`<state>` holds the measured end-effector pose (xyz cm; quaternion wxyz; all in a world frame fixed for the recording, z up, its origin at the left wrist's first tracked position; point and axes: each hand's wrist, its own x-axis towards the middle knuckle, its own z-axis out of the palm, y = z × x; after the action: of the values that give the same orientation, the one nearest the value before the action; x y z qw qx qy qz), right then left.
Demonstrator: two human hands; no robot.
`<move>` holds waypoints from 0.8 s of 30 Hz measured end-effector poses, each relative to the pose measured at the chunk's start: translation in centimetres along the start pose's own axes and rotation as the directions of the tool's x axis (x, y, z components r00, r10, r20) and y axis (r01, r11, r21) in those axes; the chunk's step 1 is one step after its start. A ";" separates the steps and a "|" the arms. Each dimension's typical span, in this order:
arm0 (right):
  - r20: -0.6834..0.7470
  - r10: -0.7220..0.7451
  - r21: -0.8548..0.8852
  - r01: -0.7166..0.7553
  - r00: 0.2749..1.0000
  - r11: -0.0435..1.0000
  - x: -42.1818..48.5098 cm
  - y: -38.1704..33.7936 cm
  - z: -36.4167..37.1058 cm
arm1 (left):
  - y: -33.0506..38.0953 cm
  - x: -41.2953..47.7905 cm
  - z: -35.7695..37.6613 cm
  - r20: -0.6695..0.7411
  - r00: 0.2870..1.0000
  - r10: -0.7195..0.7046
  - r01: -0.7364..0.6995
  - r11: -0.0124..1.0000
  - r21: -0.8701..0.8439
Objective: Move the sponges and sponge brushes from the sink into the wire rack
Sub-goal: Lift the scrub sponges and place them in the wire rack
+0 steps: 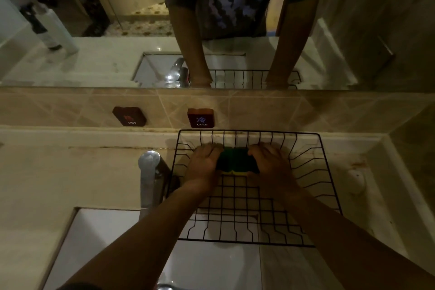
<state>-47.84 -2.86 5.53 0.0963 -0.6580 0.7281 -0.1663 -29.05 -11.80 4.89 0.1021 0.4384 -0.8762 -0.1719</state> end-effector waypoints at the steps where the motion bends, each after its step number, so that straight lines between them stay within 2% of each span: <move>1: -0.022 0.002 -0.014 -0.002 1.000 1.000 -0.1 0.1 0.1 | 0.1 -0.2 0.2 -0.010 1.000 0.001 -0.002 1.000 -0.003; 6: -0.068 0.007 -0.011 -0.008 0.998 1.000 0.0 0.5 0.7 | 0.1 -0.2 0.5 -0.020 0.999 -0.045 0.042 0.993 -0.113; 15: 0.010 -0.013 -0.030 0.013 1.000 0.999 0.1 0.2 1.5 | -0.3 -0.1 0.3 0.060 0.998 0.004 -0.002 0.999 -0.037; 24: -0.024 -0.026 0.006 0.026 0.999 1.000 0.0 0.2 1.7 | -0.3 0.1 0.1 0.081 0.997 -0.020 0.026 0.997 -0.074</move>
<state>-47.41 -3.07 3.91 0.0874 -0.6650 0.7201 -0.1778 -28.93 -12.00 4.69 0.0811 0.4369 -0.8676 -0.2233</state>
